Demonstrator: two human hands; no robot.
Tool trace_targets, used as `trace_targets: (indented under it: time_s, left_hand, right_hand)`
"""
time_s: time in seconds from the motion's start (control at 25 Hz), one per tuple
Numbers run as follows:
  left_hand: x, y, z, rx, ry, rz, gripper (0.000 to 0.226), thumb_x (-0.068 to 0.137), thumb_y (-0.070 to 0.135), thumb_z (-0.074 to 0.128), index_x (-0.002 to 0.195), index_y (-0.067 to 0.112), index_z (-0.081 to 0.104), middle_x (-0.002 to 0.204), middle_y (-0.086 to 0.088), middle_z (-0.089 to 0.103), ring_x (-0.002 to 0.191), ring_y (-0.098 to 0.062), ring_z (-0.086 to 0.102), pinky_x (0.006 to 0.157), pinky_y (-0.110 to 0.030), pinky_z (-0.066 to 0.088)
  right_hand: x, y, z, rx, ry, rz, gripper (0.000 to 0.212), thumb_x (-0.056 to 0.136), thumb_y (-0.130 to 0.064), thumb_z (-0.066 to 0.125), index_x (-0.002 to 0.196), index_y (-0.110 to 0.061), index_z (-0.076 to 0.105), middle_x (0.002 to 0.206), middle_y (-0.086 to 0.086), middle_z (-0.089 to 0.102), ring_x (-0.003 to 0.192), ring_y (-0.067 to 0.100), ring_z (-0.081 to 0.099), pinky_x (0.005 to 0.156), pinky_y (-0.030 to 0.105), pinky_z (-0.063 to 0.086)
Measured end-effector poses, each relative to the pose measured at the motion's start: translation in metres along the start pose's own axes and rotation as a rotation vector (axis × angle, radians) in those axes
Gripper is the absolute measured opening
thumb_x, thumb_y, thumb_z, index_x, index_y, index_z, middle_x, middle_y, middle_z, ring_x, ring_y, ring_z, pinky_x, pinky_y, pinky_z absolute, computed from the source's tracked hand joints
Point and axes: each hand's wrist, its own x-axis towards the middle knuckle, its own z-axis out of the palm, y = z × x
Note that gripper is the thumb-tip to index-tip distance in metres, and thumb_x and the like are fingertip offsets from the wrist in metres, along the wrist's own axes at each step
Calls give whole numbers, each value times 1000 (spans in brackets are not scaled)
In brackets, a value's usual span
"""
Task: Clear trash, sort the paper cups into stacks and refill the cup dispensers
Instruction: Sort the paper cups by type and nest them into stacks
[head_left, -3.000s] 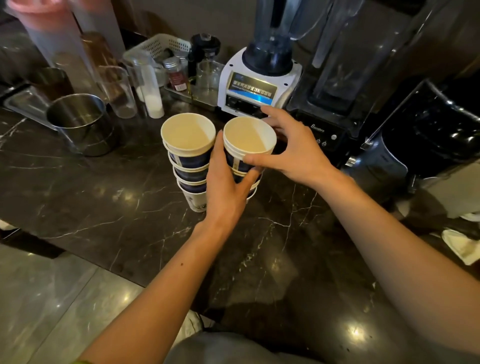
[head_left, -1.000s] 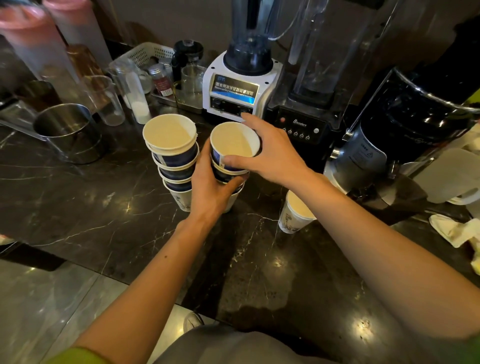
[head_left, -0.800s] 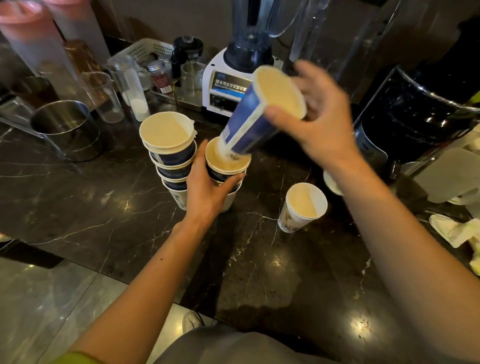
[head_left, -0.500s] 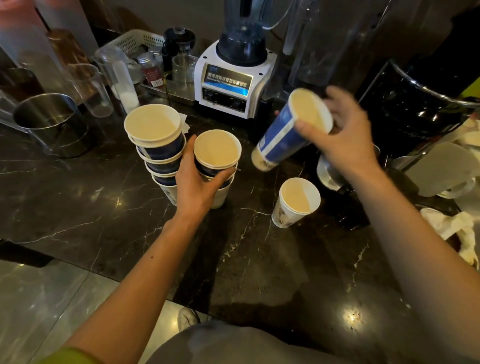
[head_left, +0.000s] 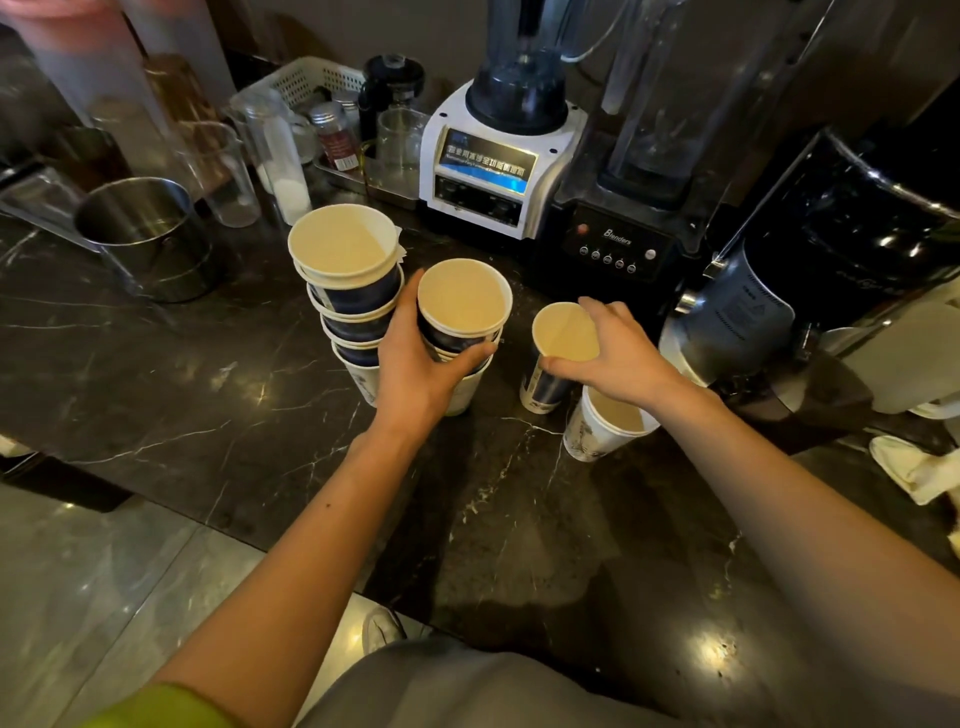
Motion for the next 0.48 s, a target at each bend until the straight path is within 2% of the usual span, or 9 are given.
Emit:
trace_targets:
  time_s: [0.12,0.24,0.36,0.48]
  left_hand:
    - [0,0,1,-3,3,7,99,69,27,87,149,15,31,149,2,43,140,-14,37,117,-42,33]
    - [0,1,0,-8,4,8,99,69,28,87,149,13,31,149,0,43,141,-14,36,117,-42,32]
    - [-2,2,-2,-21,-12,41,96,70,30,86,148,11,33,147,-1,46,138,-12,39,116,-39,34]
    - [-3,1,-4,-23,-20,53,95,70,30,86,147,11,34,145,-1,48,136,-11,41,115,-38,36]
  right_hand:
    - [-5,-2,-7,5,-23,-61,99,76,-55,74,153,-20,23,150,8,29,138,26,32,110,37,30]
    - [-13,-29,-17,134,159,-396,58,87,-41,69,140,-30,49,149,-1,37,139,16,33,112,37,31]
    - [-10,-52,-14,70,116,-635,26,91,-28,66,116,-23,70,131,-1,57,128,16,46,106,35,37]
    - [-3,-60,-7,-52,128,-715,14,91,-20,66,101,-16,74,107,-2,69,117,20,51,99,38,41]
